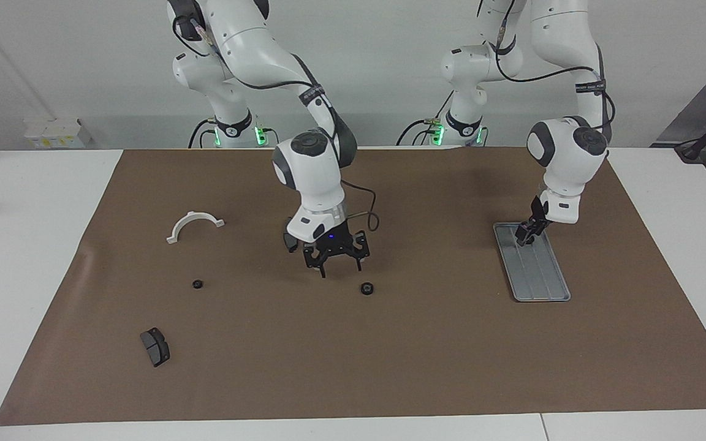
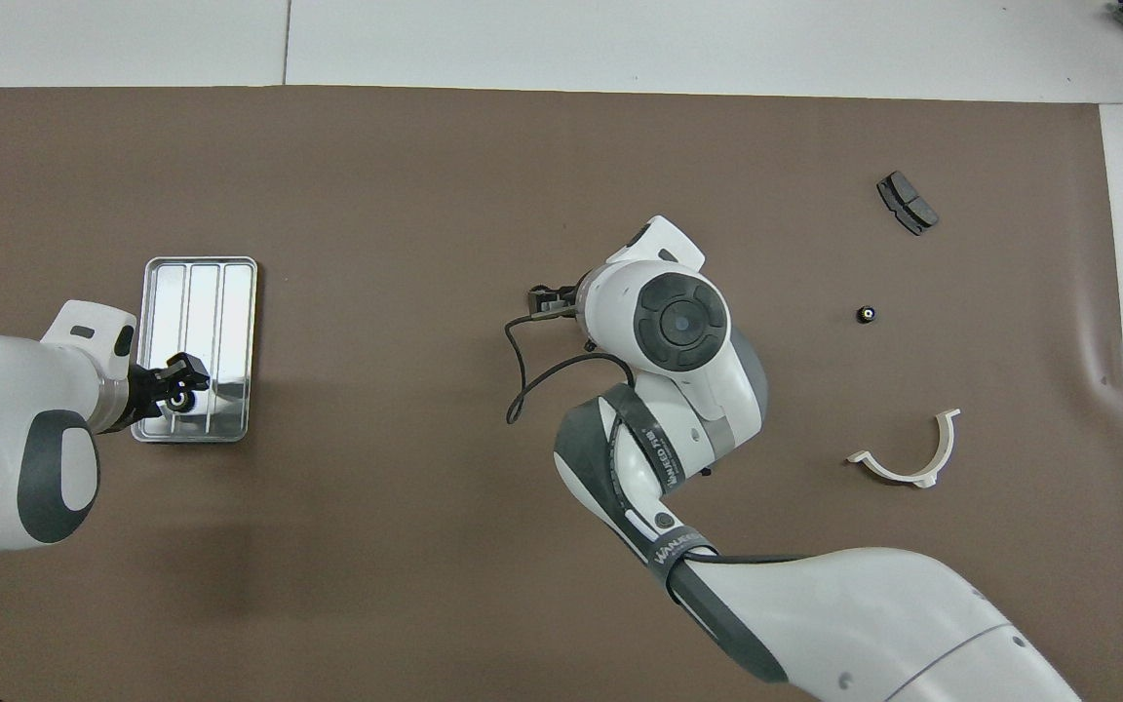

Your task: Place bearing gear from tray to pile

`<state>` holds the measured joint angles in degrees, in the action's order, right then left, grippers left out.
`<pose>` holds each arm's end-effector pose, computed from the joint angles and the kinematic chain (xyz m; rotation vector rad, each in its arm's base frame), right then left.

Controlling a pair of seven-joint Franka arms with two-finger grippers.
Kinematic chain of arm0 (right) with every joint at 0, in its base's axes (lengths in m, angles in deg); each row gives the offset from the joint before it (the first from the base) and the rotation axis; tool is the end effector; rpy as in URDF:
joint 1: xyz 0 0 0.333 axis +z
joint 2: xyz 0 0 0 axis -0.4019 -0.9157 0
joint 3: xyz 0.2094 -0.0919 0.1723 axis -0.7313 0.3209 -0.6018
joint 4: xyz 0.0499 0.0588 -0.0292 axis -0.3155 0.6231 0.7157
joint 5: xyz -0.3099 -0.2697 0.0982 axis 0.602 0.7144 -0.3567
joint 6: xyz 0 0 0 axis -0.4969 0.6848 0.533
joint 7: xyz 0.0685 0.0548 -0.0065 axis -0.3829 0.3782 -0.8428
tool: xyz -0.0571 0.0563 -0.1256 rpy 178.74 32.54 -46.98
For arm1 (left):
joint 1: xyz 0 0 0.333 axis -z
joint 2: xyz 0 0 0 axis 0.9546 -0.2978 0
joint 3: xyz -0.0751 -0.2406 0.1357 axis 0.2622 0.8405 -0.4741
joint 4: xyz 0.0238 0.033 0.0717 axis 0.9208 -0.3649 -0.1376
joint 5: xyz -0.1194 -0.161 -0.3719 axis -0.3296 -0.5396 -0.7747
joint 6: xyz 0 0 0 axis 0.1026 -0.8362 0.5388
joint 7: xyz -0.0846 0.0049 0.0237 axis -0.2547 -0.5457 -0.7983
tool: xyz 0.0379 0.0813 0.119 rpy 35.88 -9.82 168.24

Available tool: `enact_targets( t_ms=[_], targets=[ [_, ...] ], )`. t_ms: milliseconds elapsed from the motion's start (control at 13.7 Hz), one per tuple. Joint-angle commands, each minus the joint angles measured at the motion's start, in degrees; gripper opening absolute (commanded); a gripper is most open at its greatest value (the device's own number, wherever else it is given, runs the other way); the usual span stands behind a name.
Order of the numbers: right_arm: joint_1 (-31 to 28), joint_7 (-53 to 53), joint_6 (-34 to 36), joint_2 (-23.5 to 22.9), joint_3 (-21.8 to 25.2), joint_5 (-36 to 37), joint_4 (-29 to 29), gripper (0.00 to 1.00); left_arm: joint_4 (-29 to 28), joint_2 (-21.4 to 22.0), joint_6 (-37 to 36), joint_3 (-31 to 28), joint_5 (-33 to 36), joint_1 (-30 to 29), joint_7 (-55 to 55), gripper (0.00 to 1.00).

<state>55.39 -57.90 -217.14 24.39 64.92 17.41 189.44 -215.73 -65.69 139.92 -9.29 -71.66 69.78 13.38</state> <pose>0.6180 0.3638 0.2405 -2.9789 -0.1613 -0.4600 0.5325 0.0296 0.2092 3.0306 0.7322 0.1260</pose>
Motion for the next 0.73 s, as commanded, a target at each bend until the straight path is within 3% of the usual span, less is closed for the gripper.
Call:
enact_targets(
  t_ms=[0,292,439,658],
  targets=[
    [0.4,3.2,-0.4,-7.1,0.2,4.3,-6.8,0.91,-1.1,-0.6,3.6,0.6,0.7,-1.0,-0.9,0.65],
    [0.4,3.1,-3.0,-8.2,0.2,6.0,-7.8,0.82,-0.7,-1.3,4.6,0.5,0.7,-1.1,-1.4,0.57],
    [0.6,3.9,-3.0,-8.3,0.2,5.9,-8.0,0.81,-0.7,-1.2,4.5,0.6,0.7,-1.1,-1.5,0.32],
    [1.0,5.2,-3.8,-8.4,0.1,5.8,-7.9,0.81,-0.7,-1.2,4.3,0.6,0.7,-1.1,-1.5,0.1]
  ],
)
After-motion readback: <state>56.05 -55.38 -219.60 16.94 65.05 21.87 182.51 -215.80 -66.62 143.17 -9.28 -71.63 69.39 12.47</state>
